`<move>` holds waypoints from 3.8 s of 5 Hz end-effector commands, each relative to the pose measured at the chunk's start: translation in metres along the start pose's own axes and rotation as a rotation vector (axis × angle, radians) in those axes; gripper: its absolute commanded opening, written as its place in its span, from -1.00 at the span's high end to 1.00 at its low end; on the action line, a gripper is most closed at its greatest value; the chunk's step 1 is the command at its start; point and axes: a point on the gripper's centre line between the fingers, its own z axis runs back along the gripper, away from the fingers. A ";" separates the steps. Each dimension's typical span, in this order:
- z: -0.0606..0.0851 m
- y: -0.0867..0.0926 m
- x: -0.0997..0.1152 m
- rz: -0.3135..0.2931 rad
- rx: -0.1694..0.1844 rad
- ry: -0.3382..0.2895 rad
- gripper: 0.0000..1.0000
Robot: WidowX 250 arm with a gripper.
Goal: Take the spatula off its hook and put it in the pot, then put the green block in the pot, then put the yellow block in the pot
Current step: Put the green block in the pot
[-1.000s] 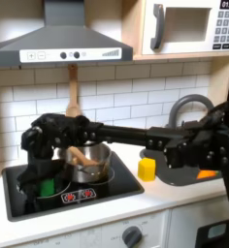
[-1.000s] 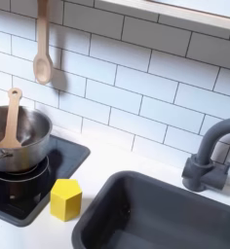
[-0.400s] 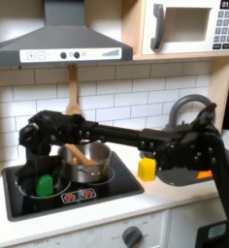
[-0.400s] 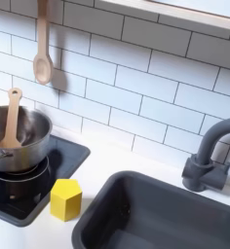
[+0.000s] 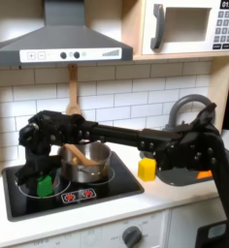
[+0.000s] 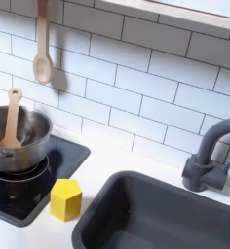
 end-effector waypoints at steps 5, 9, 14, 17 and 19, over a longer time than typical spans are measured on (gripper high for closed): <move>0.092 -0.032 -0.002 -0.110 -0.159 -0.146 1.00; 0.091 -0.068 0.014 -0.151 -0.153 -0.137 1.00; 0.049 -0.081 0.010 -0.185 -0.109 -0.071 1.00; 0.020 -0.084 -0.006 -0.196 -0.105 -0.027 1.00; 0.018 -0.080 -0.006 -0.202 -0.095 -0.023 1.00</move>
